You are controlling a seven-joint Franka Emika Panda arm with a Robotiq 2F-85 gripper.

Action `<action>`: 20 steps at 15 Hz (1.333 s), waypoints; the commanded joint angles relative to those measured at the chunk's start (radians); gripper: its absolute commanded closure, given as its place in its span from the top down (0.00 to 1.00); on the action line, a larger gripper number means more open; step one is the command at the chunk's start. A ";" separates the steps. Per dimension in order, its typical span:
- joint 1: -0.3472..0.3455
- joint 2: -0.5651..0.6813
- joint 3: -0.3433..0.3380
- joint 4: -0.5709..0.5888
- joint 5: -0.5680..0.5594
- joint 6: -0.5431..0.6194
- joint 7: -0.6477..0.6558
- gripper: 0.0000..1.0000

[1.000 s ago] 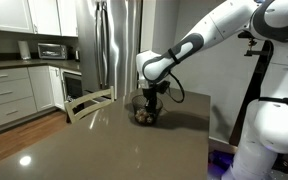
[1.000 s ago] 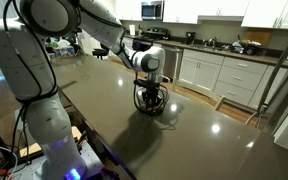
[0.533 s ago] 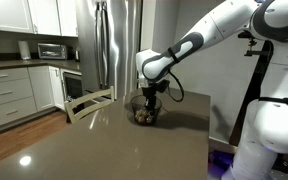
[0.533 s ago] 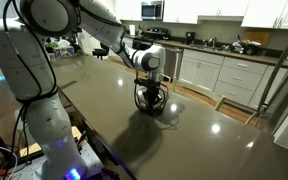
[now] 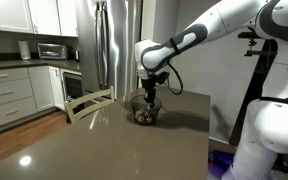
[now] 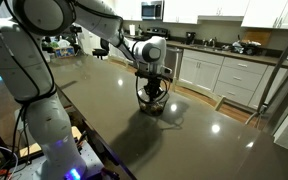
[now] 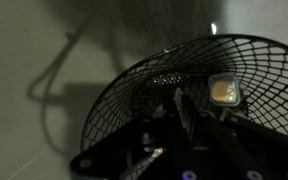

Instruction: Put the object on the table into the basket then take it out again.

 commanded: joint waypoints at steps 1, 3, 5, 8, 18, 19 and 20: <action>0.002 -0.046 0.019 0.028 -0.044 -0.062 0.007 0.03; 0.005 -0.069 0.029 0.041 -0.055 -0.080 0.008 0.03; 0.010 -0.095 0.040 0.050 -0.057 -0.089 0.005 0.03; 0.025 -0.135 0.058 0.061 -0.042 -0.086 -0.002 0.03; 0.126 -0.176 0.135 0.088 0.030 -0.018 -0.039 0.03; 0.136 -0.171 0.142 0.091 0.041 -0.005 -0.045 0.03; 0.147 -0.166 0.149 0.092 0.051 0.010 -0.050 0.03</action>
